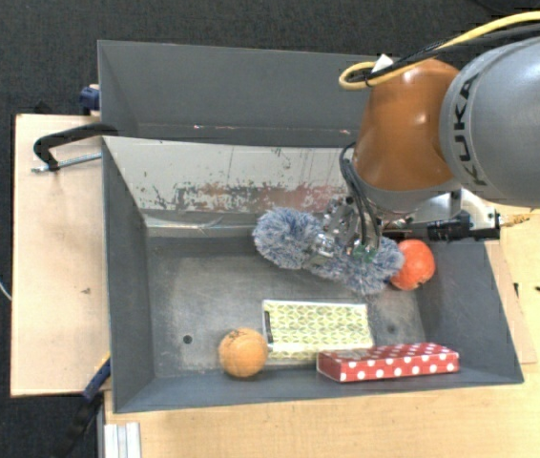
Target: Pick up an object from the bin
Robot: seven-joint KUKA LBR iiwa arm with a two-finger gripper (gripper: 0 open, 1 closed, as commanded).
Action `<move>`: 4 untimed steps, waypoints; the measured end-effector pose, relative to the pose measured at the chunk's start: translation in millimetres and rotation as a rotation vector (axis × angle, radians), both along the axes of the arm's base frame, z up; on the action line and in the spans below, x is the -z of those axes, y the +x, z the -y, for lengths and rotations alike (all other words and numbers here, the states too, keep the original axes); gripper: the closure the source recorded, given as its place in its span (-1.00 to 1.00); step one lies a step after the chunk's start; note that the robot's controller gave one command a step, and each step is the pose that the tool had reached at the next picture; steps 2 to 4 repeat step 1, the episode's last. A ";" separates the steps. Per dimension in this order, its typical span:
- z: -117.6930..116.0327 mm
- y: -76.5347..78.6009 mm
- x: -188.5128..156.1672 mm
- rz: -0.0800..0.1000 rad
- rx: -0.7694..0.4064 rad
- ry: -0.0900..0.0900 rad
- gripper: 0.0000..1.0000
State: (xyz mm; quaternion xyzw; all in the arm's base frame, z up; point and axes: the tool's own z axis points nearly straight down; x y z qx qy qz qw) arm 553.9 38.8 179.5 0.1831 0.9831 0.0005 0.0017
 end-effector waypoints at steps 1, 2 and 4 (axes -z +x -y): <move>-4.5 5.0 -40.1 -0.005 -0.007 0.000 1.00; -4.5 5.0 -40.1 -0.005 -0.007 0.000 1.00; -4.5 5.0 -40.1 -0.005 -0.007 0.000 1.00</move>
Offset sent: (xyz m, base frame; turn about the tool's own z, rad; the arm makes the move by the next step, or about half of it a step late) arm -0.0037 -0.0098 0.0539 0.0108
